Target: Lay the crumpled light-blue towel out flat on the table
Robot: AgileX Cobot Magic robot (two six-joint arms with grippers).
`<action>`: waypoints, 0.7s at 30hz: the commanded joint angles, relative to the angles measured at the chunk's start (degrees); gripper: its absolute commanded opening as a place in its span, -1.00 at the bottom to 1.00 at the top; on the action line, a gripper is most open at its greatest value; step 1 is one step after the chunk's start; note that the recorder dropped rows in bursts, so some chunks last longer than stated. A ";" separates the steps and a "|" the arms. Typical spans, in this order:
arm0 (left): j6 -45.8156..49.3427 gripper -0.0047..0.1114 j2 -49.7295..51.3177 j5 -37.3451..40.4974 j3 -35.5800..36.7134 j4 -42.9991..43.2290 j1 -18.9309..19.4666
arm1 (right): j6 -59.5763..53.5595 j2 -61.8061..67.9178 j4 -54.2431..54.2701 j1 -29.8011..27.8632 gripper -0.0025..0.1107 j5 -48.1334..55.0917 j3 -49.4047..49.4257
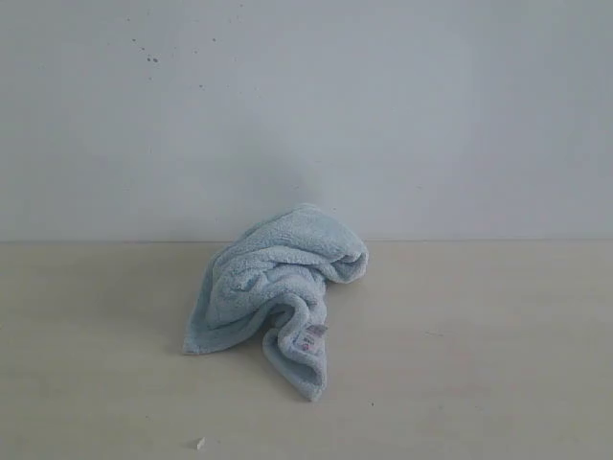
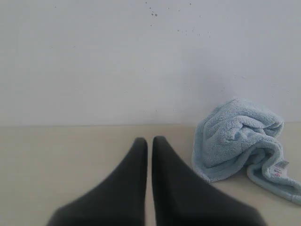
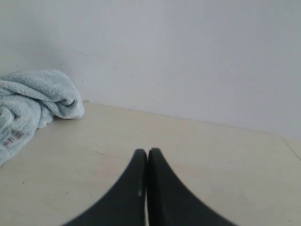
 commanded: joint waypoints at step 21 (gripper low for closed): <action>0.25 -0.85 -0.15 -1.34 0.21 0.02 -0.07 | 0.21 -0.26 -0.33 0.15 -0.96 -0.32 0.01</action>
